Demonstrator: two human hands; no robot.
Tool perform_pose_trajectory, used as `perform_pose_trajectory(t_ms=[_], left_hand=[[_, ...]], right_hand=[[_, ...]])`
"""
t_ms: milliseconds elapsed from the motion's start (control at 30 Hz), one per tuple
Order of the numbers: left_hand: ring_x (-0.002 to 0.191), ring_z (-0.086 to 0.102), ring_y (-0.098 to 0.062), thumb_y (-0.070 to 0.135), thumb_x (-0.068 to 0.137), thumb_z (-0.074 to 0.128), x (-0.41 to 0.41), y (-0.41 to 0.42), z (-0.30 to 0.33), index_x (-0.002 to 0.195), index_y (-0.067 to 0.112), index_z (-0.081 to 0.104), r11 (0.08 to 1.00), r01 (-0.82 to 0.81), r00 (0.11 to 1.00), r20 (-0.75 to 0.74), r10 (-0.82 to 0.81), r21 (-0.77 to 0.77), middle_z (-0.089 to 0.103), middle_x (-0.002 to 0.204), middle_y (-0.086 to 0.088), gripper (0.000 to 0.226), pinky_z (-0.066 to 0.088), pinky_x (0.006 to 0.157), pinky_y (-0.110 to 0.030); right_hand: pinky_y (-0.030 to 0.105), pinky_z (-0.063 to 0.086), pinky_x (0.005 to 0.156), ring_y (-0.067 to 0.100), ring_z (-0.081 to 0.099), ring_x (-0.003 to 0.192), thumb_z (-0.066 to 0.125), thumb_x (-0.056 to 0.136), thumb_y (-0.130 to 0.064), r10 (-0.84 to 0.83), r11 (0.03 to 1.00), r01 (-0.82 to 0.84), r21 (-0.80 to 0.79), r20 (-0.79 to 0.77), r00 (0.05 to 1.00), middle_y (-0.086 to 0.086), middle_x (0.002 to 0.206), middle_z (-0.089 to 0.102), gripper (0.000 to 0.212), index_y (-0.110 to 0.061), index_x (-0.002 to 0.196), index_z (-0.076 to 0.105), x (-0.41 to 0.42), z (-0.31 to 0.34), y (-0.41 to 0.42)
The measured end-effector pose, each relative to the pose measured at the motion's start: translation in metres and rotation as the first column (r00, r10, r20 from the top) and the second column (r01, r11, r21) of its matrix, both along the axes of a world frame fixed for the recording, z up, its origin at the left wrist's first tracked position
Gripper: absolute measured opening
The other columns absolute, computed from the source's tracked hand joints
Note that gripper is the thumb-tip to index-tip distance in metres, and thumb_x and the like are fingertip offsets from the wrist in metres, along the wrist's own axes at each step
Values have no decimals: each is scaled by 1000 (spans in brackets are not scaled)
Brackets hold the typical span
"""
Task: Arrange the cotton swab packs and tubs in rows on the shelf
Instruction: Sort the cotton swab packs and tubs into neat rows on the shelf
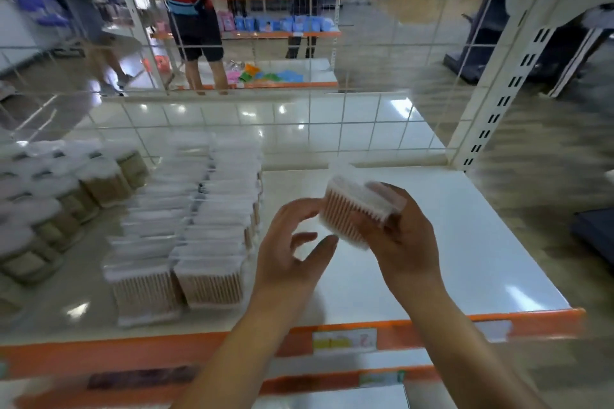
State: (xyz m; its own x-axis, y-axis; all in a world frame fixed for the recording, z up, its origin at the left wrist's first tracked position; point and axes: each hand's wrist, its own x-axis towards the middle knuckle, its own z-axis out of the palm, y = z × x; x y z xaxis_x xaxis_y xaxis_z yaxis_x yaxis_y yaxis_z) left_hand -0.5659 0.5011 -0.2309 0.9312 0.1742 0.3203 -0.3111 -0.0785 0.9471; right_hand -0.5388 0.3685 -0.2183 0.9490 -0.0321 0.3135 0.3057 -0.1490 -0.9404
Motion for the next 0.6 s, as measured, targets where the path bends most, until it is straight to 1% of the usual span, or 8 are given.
perform_pose_trajectory(t_ms=[67, 133, 167, 267, 333, 467, 533, 600], left_hand=[[101, 59, -1, 21, 62, 71, -4, 22, 4, 97, 33, 60, 997, -38, 999, 9, 39, -63, 64, 106, 6, 39, 47, 74, -12], [98, 60, 0, 8, 63, 77, -9, 43, 10, 99, 29, 59, 991, -35, 999, -5, 35, -128, 65, 102, 9, 46, 47, 74, -12], [98, 61, -2, 5, 62, 80, -10, 53, 13, 101, 29, 59, 987, -11, 1000, -16, 9, -161, 66, 100, 9, 50, 48, 74, -15], [91, 64, -2, 10, 47, 81, -16, 79, 19, 106, 27, 56, 971, 93, 995, -12, -98, -221, 69, 90, 14, 66, 51, 72, -18], [85, 64, 0, 12, 47, 79, -21, 95, 19, 104, 28, 60, 975, 121, 993, 17, -120, -187, 69, 86, 17, 62, 51, 68, -15], [78, 66, -3, 4, 48, 80, -37, 126, 23, 85, 34, 68, 993, 56, 998, 1, -56, -106, 70, 79, 14, 49, 52, 66, -17], [74, 66, -3, -7, 53, 79, -45, 140, 26, 78, 34, 71, 992, 39, 999, -1, -39, -116, 71, 74, 13, 48, 52, 63, -16], [72, 66, -1, -16, 58, 70, -49, 154, 25, 73, 38, 72, 994, 5, 1000, -9, -6, -113, 71, 72, 14, 56, 51, 60, -14]], right_hand=[[16, 48, 66, 0, 60, 79, 66, 65, -32, 31, 999, -31, 18, 11, 999, -19, 87, 62, 38, -47, 98, 55, -7, 1, 13], [26, 49, 68, 8, 60, 79, 63, 66, -23, 78, 996, -78, 36, 7, 997, -11, 86, 63, 43, -52, 97, 56, -16, 1, 27], [27, 49, 67, 10, 60, 78, 62, 67, -16, 99, 993, -99, 63, 0, 995, -8, 85, 62, 45, -49, 97, 57, -21, 3, 35], [23, 49, 64, 8, 61, 74, 63, 65, -9, 161, 975, -157, 156, -16, 987, -11, 75, 63, 43, -35, 99, 58, -35, 9, 62], [19, 50, 62, 4, 61, 72, 66, 65, -8, 204, 963, -200, 178, -5, 979, -15, 73, 64, 41, -31, 99, 59, -44, 14, 81], [20, 51, 65, 7, 64, 77, 67, 67, -7, 243, 959, -242, 147, 9, 970, -10, 83, 67, 42, -33, 99, 61, -58, 15, 113], [24, 53, 72, 12, 65, 84, 68, 68, -11, 240, 967, -240, 85, 11, 971, -6, 92, 68, 42, -37, 100, 59, -62, 14, 125], [22, 53, 77, 9, 64, 88, 68, 69, -17, 240, 971, -240, -20, 19, 971, -12, 96, 67, 42, -41, 102, 56, -64, 17, 134]])
